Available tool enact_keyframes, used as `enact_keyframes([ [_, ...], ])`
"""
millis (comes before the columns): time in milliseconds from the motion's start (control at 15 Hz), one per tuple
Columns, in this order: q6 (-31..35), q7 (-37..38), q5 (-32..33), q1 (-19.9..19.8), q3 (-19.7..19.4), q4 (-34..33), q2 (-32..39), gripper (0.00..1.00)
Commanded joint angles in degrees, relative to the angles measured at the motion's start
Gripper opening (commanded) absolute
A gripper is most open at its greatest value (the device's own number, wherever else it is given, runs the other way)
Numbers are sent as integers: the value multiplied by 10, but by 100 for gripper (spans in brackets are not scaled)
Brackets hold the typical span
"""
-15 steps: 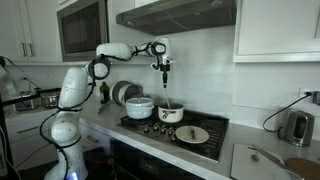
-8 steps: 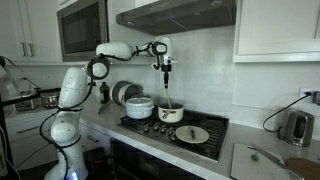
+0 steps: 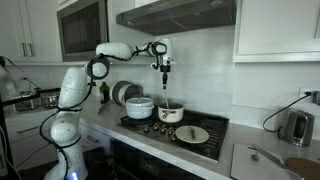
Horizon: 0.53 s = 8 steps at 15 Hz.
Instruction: Use the wooden spatula to stir the contents of the pot
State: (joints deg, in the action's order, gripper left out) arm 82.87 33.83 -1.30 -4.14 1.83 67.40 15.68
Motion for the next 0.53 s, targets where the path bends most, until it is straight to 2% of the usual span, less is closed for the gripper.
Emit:
enact_keyframes([
  [0, -47, -7, -4, 3, 5, -1, -16, 7],
  [467, -95, -8, -17, 7, 20, -32, -2, 7],
])
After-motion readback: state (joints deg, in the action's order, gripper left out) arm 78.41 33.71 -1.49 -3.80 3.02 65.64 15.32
